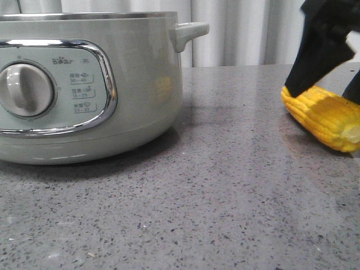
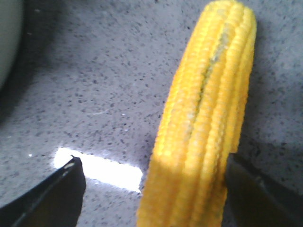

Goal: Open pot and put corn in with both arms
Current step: 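Close the right gripper on the yellow corn cob and lift, then carry the corn cob over the open pot with the right gripper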

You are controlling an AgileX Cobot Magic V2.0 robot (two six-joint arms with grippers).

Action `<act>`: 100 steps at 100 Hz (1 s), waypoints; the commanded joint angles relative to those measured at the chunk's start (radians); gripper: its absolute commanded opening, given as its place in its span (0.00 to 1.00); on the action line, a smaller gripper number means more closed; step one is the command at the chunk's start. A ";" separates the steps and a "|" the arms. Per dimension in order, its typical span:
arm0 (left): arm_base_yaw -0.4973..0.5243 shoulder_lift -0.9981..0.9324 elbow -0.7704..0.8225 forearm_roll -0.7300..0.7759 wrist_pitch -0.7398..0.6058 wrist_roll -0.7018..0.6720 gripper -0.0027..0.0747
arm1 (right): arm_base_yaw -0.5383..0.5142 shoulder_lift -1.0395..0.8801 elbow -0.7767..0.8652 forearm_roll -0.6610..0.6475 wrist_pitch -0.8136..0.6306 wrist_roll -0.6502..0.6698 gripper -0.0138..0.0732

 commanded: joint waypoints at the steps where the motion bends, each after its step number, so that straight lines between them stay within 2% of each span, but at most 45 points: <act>1: -0.008 -0.008 -0.034 -0.019 -0.050 -0.002 0.66 | -0.001 0.033 -0.034 0.021 -0.041 0.002 0.77; 8: -0.008 -0.018 -0.035 -0.019 -0.050 -0.002 0.66 | -0.001 0.063 -0.034 0.021 -0.041 0.002 0.76; 15: -0.008 -0.023 -0.035 -0.019 -0.049 -0.002 0.66 | -0.001 0.081 -0.034 0.021 -0.041 0.005 0.71; 30: -0.008 -0.023 -0.035 -0.019 -0.049 -0.002 0.66 | -0.001 0.084 -0.034 0.021 -0.043 0.005 0.44; 40: -0.008 -0.023 -0.035 -0.019 -0.049 -0.002 0.66 | -0.001 0.078 -0.040 0.021 -0.043 0.005 0.33; 57: -0.008 -0.023 -0.035 -0.019 -0.043 -0.002 0.66 | 0.001 0.013 -0.121 0.054 -0.030 0.005 0.31; 79: -0.008 -0.023 -0.035 -0.019 -0.021 -0.002 0.66 | 0.027 -0.066 -0.361 0.109 -0.030 0.003 0.31; 100: -0.008 -0.023 -0.035 -0.019 -0.003 -0.002 0.66 | 0.209 -0.017 -0.566 0.121 -0.061 0.001 0.31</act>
